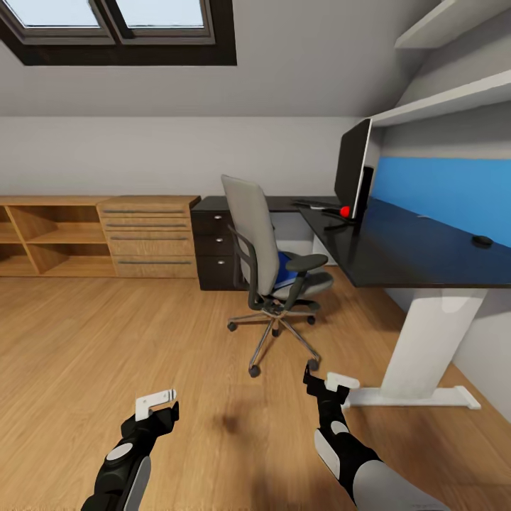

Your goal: In the bedroom, organize the workspace by keeping the computer under the desk, ensuring the monitor is on the desk, placing the keyboard on the desk next to the monitor, placing the mouse on the desk next to the keyboard, moving the folder from the swivel chair onto the desk next to the mouse, stacking the notebook on top of the folder with the pen on top of the notebook, and positioning the swivel chair next to the desk.

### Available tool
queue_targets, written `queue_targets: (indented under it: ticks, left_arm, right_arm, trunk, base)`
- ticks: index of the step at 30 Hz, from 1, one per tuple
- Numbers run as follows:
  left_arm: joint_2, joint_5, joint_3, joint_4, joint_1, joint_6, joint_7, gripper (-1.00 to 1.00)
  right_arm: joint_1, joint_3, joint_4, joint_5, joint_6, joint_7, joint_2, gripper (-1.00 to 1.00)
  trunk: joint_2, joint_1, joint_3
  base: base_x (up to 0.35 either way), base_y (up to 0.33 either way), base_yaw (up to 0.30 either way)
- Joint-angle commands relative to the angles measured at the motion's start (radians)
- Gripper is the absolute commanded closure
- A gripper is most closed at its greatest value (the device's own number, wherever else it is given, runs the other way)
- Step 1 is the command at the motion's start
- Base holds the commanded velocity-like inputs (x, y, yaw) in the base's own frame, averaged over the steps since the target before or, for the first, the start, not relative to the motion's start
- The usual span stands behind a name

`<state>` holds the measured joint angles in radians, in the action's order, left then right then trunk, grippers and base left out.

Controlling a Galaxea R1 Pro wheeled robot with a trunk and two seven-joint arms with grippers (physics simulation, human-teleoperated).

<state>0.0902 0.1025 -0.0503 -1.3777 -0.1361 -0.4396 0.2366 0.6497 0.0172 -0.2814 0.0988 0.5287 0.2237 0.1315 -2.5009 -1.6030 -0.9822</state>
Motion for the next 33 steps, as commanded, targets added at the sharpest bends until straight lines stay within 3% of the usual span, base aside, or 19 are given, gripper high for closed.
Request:
queue_targets:
  ticks: [1, 8, 11, 19, 23, 26, 33]
  left_arm:
    - [0.0, 0.01, 0.0, -0.001, 0.0, -0.004, 0.006, -1.0]
    - [0.0, 0.01, 0.0, -0.002, 0.0, -0.004, 0.006, -1.0]
    - [0.0, 0.011, 0.0, -0.003, 0.0, -0.004, 0.006, -1.0]
    - [-0.001, 0.01, 0.006, -0.031, 0.0, -0.005, 0.005, -1.0]
    - [-0.001, 0.01, 0.029, -0.072, 0.0, -0.006, 0.004, -1.0]
    - [-0.001, 0.01, 0.039, -0.094, 0.0, -0.006, 0.004, -1.0]
    - [-0.006, 0.01, 0.047, -0.117, 0.0, -0.005, 0.004, -1.0]
  right_arm:
    - [0.001, 0.001, 0.001, 0.009, 0.005, -0.004, 0.0, -1.0]
    - [0.001, 0.0, 0.001, 0.007, 0.005, -0.005, 0.0, -1.0]
    - [0.001, -0.001, 0.001, 0.004, 0.01, -0.006, 0.001, -1.0]
    - [0.001, -0.075, -0.005, -0.073, 0.006, -0.002, 0.002, -1.0]
    - [0.011, -0.089, -0.009, -0.089, -0.064, 0.001, 0.001, -1.0]
    - [0.052, -0.092, -0.01, -0.091, -0.137, 0.002, -0.001, -1.0]
    - [0.227, -0.086, -0.001, -0.074, -0.306, 0.004, -0.028, -1.0]
  trunk:
    - [-0.001, 0.0, -0.005]
    - [-0.002, -0.003, -0.032]
    - [-0.002, -0.003, -0.032]
    - [-0.002, -0.003, -0.032]
    - [-0.002, -0.003, -0.032]
    - [-0.002, -0.003, -0.032]
    - [-0.002, -0.003, -0.032]
  base:
    - [0.0, 0.0, 0.0]
    - [0.0, 0.0, 0.0]
    - [0.0, 0.0, 0.0]
    - [0.0, 0.0, 0.0]
    - [0.0, 0.0, 0.0]
    - [0.0, 0.0, 0.0]
    - [0.0, 0.0, 0.0]
